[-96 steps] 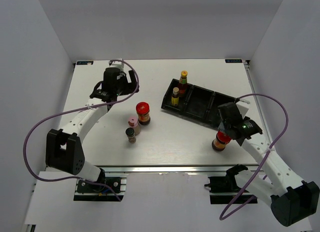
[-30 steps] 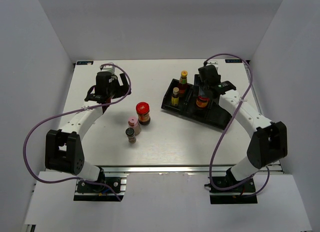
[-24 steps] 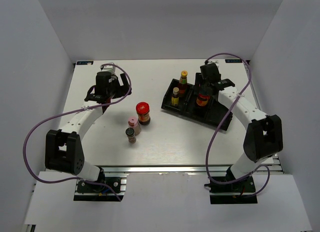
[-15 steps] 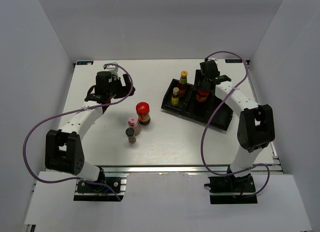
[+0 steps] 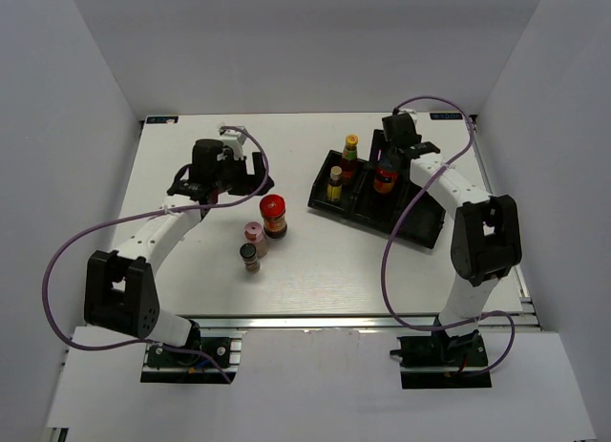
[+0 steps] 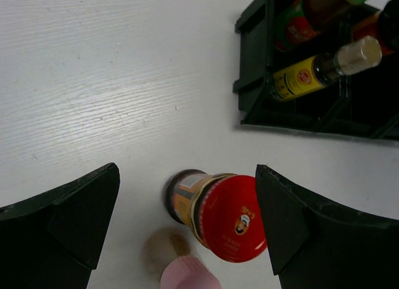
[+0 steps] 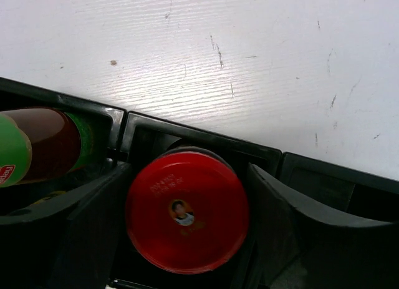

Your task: Organize the condiment bottles

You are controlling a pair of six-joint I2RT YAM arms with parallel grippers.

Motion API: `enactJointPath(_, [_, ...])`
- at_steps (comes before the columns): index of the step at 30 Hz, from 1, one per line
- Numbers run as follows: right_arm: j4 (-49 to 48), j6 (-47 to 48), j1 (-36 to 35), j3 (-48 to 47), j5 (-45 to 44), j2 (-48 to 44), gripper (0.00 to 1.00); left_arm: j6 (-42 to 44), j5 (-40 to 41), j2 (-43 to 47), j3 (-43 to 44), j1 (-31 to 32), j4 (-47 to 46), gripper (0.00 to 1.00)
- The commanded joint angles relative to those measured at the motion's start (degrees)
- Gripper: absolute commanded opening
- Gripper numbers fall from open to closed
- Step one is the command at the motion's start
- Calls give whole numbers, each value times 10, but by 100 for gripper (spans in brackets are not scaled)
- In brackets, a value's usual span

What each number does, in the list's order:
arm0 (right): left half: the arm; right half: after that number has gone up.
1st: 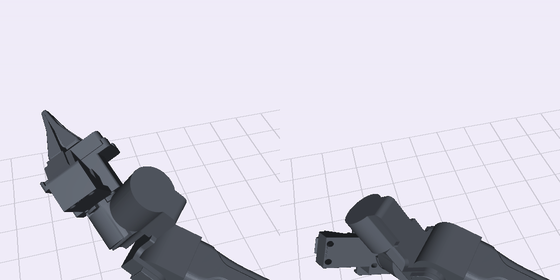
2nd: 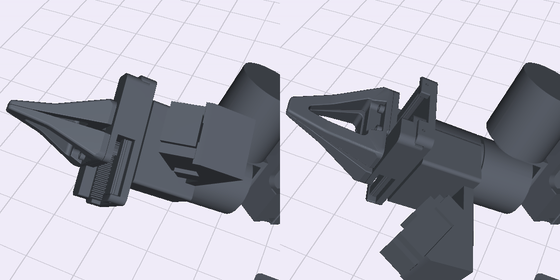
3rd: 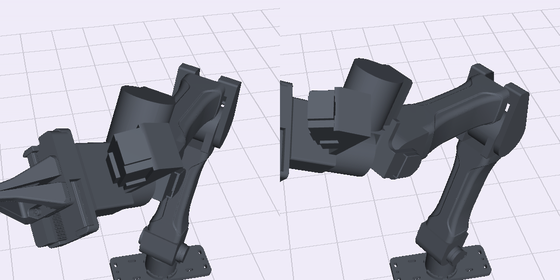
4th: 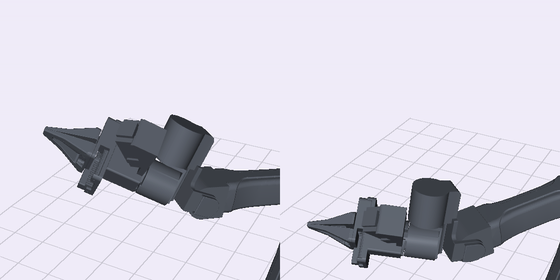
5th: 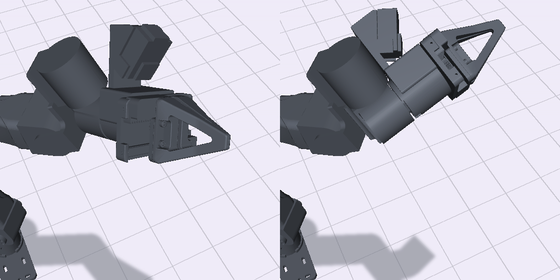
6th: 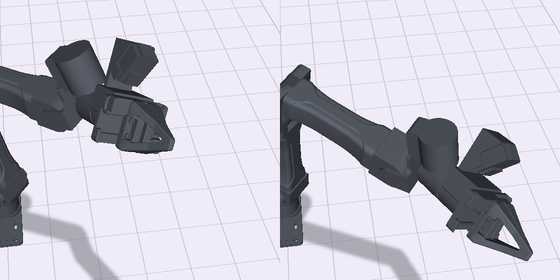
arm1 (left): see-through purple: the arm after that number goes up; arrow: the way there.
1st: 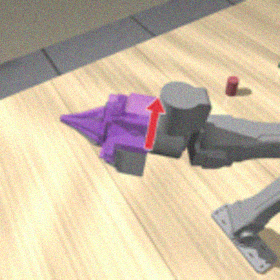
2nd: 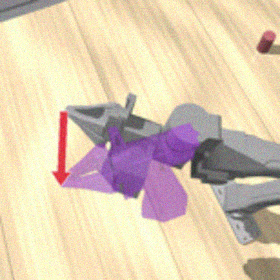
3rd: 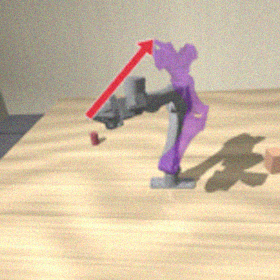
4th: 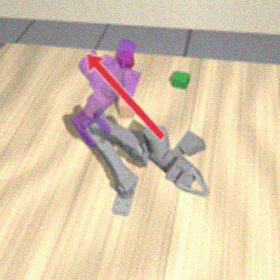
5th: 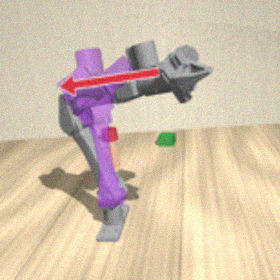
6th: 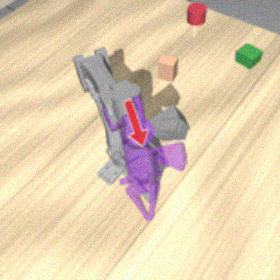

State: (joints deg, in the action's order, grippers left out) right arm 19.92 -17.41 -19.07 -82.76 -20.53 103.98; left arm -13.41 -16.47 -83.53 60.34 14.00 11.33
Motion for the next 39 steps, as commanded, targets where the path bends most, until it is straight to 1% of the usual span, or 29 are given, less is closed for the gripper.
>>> enactJointPath(1, [-30, -15, 4, -9, 0, -35, 80, 40, 12, 52, -9, 34, 26, 98])
enactJointPath(2, [-31, -15, 3, -3, -3, -42, 81, 46, 26, 55, -9, 42, 33, 98])
enactJointPath(3, [-33, -14, 3, 2, -6, -55, 86, 50, 35, 56, -9, 50, 37, 98])
enactJointPath(4, [-34, -14, 3, 13, -9, -63, 89, 51, 46, 57, -8, 65, 43, 98])
enactJointPath(11, [-38, -2, 3, 44, -14, -116, 89, 43, 109, 56, -7, 96, 69, 98])
enactJointPath(17, [-66, -4, 3, 88, -13, -169, 89, 45, 106, 55, -13, 114, 69, 98])
enactJointPath(24, [-70, -22, 3, 157, -14, -214, 89, 51, 103, 17, -13, 131, 74, 98])
enactJointPath(31, [-74, -27, 3, 207, -34, -265, 89, 47, 127, -17, 3, 132, 90, 98])
enactJointPath(34, [-74, -26, 3, 220, -44, -282, 89, 45, 133, -16, 7, 135, 91, 81])
enactJointPath(35, [-74, -29, 3, 225, -43, -286, 89, 44, 133, -12, 7, 137, 92, 68])
enactJointPath(37, [-79, -34, 3, 242, -42, -296, 89, 44, 130, -8, 10, 139, 91, 60])
enactJointPath(39, [-79, -40, 3, 254, -37, -301, 89, 47, 127, -6, 13, 147, 92, 57])
